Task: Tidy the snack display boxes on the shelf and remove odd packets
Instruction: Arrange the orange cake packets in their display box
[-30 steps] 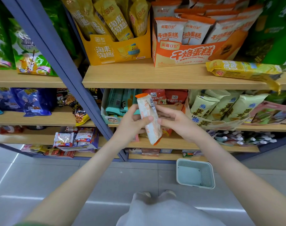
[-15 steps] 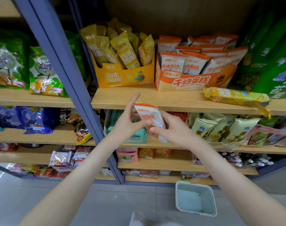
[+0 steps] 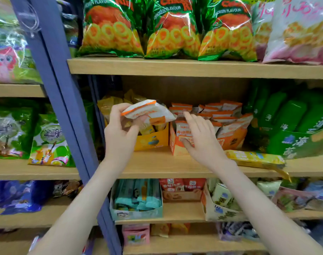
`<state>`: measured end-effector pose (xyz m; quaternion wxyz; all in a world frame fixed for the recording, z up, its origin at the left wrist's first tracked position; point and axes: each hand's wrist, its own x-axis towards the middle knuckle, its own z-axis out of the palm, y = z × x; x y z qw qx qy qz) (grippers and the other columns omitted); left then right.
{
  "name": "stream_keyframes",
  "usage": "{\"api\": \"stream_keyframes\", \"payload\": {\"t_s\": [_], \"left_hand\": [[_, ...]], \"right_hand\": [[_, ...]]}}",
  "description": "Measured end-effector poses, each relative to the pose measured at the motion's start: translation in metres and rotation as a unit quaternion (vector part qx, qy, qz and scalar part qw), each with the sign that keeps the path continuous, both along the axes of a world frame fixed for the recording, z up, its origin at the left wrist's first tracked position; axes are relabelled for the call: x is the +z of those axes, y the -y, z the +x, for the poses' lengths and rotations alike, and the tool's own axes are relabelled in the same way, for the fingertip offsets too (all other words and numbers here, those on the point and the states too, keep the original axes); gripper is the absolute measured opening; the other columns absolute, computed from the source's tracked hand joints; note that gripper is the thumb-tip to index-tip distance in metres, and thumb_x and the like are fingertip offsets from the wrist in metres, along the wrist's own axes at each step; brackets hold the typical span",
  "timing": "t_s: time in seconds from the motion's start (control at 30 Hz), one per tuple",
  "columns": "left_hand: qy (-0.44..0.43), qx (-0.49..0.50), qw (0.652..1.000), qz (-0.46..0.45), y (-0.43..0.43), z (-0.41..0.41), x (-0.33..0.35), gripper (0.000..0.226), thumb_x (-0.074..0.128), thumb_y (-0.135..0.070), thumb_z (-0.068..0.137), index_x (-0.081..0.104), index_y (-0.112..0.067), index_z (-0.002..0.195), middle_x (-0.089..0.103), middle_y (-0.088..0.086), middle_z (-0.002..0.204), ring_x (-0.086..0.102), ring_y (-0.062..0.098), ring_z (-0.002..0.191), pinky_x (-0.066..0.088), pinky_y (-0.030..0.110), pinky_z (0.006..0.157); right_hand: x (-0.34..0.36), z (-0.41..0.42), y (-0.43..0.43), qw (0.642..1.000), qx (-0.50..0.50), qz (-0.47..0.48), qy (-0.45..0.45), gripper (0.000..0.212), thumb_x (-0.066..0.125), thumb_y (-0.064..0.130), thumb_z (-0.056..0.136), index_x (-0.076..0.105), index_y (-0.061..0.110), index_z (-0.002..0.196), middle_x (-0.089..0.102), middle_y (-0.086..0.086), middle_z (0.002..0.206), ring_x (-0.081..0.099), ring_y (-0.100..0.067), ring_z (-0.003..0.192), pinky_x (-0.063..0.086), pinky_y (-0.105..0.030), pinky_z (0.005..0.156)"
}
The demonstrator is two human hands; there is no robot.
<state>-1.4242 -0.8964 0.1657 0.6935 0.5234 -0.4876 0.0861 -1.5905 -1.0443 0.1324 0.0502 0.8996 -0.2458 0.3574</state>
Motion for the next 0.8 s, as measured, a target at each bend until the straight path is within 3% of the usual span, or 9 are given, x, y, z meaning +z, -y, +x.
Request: {"api": "stream_keyframes", "payload": {"t_s": [0.07, 0.2, 0.33, 0.47, 0.67, 0.8], "left_hand": [[-0.009, 0.000, 1.000, -0.006, 0.008, -0.006, 0.002, 0.038, 0.068, -0.009, 0.089, 0.047, -0.039, 0.100, 0.060, -0.024, 0.089, 0.059, -0.004, 0.082, 0.047, 0.016, 0.073], [0.024, 0.008, 0.999, -0.042, 0.026, -0.016, 0.001, 0.035, 0.064, -0.009, 0.091, 0.044, -0.033, 0.107, 0.056, -0.026, 0.092, 0.058, -0.007, 0.084, 0.046, 0.011, 0.071], [0.100, 0.027, 0.995, 0.012, 0.046, -0.022, -0.004, 0.031, 0.064, -0.005, 0.091, 0.046, -0.019, 0.112, 0.052, -0.020, 0.096, 0.055, -0.016, 0.085, 0.042, 0.003, 0.071], [0.127, 0.020, 0.978, 0.163, 0.069, -0.025, -0.009, 0.023, 0.061, -0.019, 0.095, 0.043, -0.027, 0.108, 0.058, -0.011, 0.093, 0.058, 0.002, 0.079, 0.040, 0.002, 0.067], [0.115, 0.096, 0.980, 0.133, 0.085, -0.027, -0.002, 0.019, 0.061, -0.015, 0.095, 0.043, -0.016, 0.101, 0.054, -0.007, 0.088, 0.051, 0.002, 0.072, 0.039, 0.000, 0.058], [0.111, 0.074, 0.979, 0.157, 0.087, -0.025, -0.002, 0.017, 0.061, -0.012, 0.095, 0.050, -0.009, 0.108, 0.056, -0.011, 0.086, 0.053, 0.001, 0.072, 0.039, 0.000, 0.061]], "right_hand": [[-0.008, 0.006, 0.013, 0.993, -0.066, -0.088, -0.045, 0.070, 0.079, 0.019, 0.076, 0.046, 0.006, 0.137, 0.057, -0.012, 0.125, 0.047, -0.030, 0.117, 0.031, -0.051, 0.105], [-0.024, 0.002, 0.034, 0.986, -0.036, -0.163, -0.023, 0.069, 0.079, -0.005, 0.065, 0.048, 0.011, 0.125, 0.060, -0.008, 0.112, 0.044, -0.026, 0.106, 0.027, -0.045, 0.097], [-0.032, -0.008, 0.044, 0.985, 0.006, -0.173, -0.021, 0.074, 0.076, -0.013, 0.065, 0.050, 0.013, 0.129, 0.061, -0.006, 0.118, 0.045, -0.025, 0.114, 0.026, -0.044, 0.100], [-0.032, -0.013, 0.048, 0.984, 0.041, -0.171, -0.002, 0.066, 0.073, -0.015, 0.069, 0.058, 0.012, 0.127, 0.062, -0.004, 0.121, 0.044, -0.022, 0.122, 0.025, -0.043, 0.104], [-0.030, -0.011, 0.050, 0.984, 0.059, -0.164, 0.027, 0.059, 0.073, -0.013, 0.069, 0.064, 0.015, 0.121, 0.049, 0.001, 0.127, 0.040, -0.025, 0.125, 0.025, -0.043, 0.103], [-0.037, -0.011, 0.053, 0.982, 0.056, -0.179, 0.034, 0.071, 0.077, -0.008, 0.069, 0.053, 0.018, 0.131, 0.041, -0.005, 0.137, 0.035, -0.027, 0.132, 0.021, -0.041, 0.109]]}}
